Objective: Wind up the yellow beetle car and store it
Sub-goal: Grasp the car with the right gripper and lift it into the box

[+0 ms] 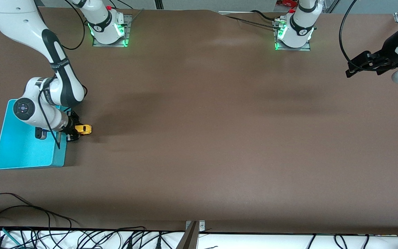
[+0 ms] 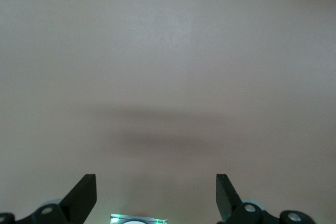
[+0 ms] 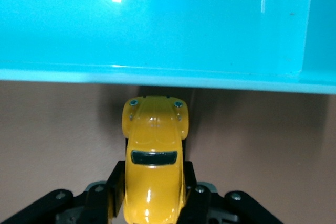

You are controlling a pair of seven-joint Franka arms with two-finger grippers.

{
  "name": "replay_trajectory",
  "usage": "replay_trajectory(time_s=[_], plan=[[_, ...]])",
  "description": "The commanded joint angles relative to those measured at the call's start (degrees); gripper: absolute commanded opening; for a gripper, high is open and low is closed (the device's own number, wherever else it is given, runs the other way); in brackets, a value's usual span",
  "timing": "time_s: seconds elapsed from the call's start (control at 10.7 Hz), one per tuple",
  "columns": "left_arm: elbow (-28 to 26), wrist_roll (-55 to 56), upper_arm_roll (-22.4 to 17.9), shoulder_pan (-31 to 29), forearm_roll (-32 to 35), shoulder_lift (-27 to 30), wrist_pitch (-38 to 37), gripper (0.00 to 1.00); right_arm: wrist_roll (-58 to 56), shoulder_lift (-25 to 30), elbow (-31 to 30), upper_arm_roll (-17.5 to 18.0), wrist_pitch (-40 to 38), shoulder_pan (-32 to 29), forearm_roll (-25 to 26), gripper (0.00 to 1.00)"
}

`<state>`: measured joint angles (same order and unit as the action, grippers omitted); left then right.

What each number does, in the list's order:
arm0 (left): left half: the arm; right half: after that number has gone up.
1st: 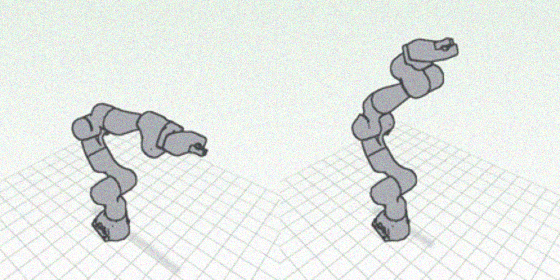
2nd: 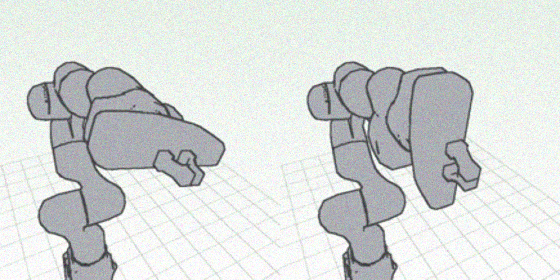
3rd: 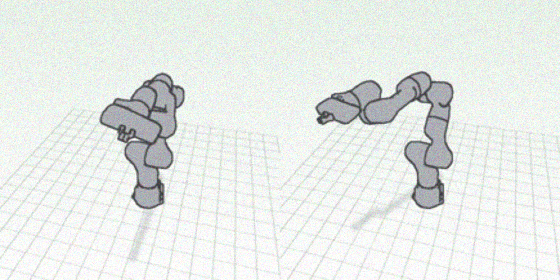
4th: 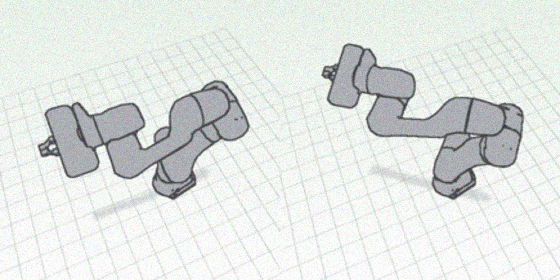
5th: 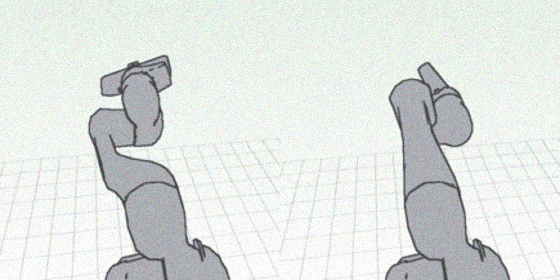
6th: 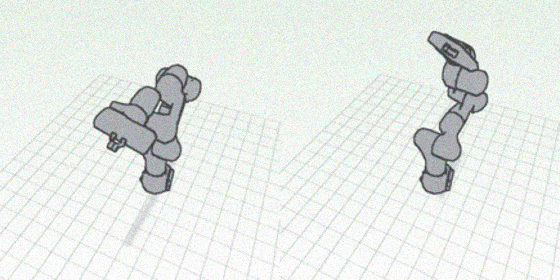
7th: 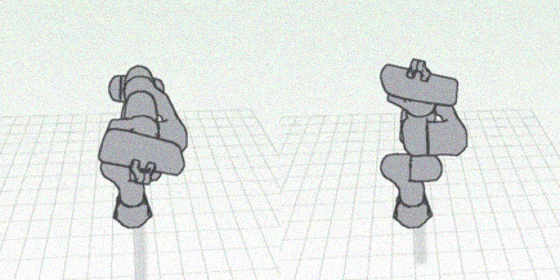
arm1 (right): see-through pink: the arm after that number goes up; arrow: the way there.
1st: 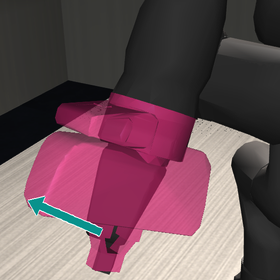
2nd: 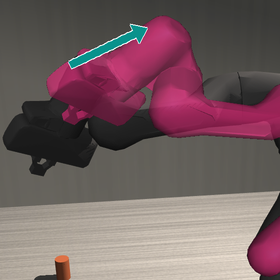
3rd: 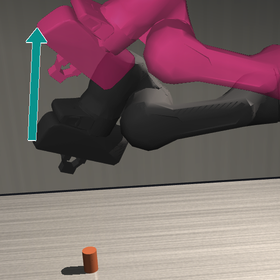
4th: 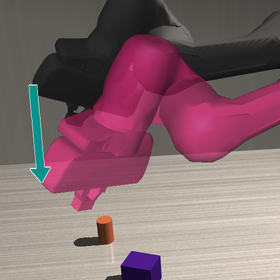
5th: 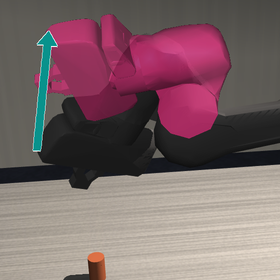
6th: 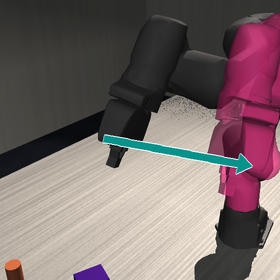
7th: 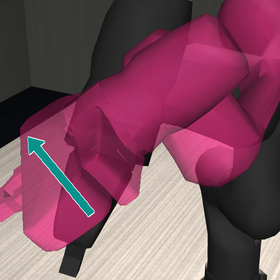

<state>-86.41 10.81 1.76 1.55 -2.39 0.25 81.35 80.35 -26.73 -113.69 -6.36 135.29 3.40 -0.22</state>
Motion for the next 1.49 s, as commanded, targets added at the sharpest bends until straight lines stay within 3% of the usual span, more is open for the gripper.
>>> replay_trajectory(time_s=[0.0, 0.28, 0.47, 0.65, 0.84, 1.12, 1.4], plan=[[2.3, 0.4, -7.3, 5.5, -0.9, -1.0, -1.5, 1.0, 0.6, 1.6, 8.7, 0.0, -11.4, 0.8, 0.0, 0.18], [2.1, 0.4, -6.5, 4.4, -1.0, -1.4, -1.5, 1.0, -4.1, 1.6, 16.6, -0.4, -20.8, 0.6, 0.1, 0.18], [2.3, 0.6, -2.1, 0.3, -0.9, -1.7, -1.5, 1.0, -15.2, 1.6, 20.9, -3.1, -25.6, 0.5, 0.2, 0.18], [2.3, 0.6, -2.0, 0.7, -0.8, -1.7, -1.5, 1.0, -30.5, 0.9, 21.2, -6.9, -27.3, -0.1, 1.5, 0.18], [2.3, 0.6, -2.0, 0.6, -0.8, -1.7, -1.5, 1.0, -41.9, -2.3, 20.0, -8.1, -27.4, -2.9, 1.6, 0.18], [2.3, 0.6, -2.0, 0.6, -0.8, -1.7, -1.5, 1.0, -46.0, -11.7, 20.3, -8.1, -26.0, -7.2, 4.8, 0.18], [2.3, 0.7, -1.9, 0.6, -0.8, -1.7, -1.5, 1.0, -46.0, -12.2, 20.3, -8.1, -25.0, -8.2, 4.8, 0.24]])
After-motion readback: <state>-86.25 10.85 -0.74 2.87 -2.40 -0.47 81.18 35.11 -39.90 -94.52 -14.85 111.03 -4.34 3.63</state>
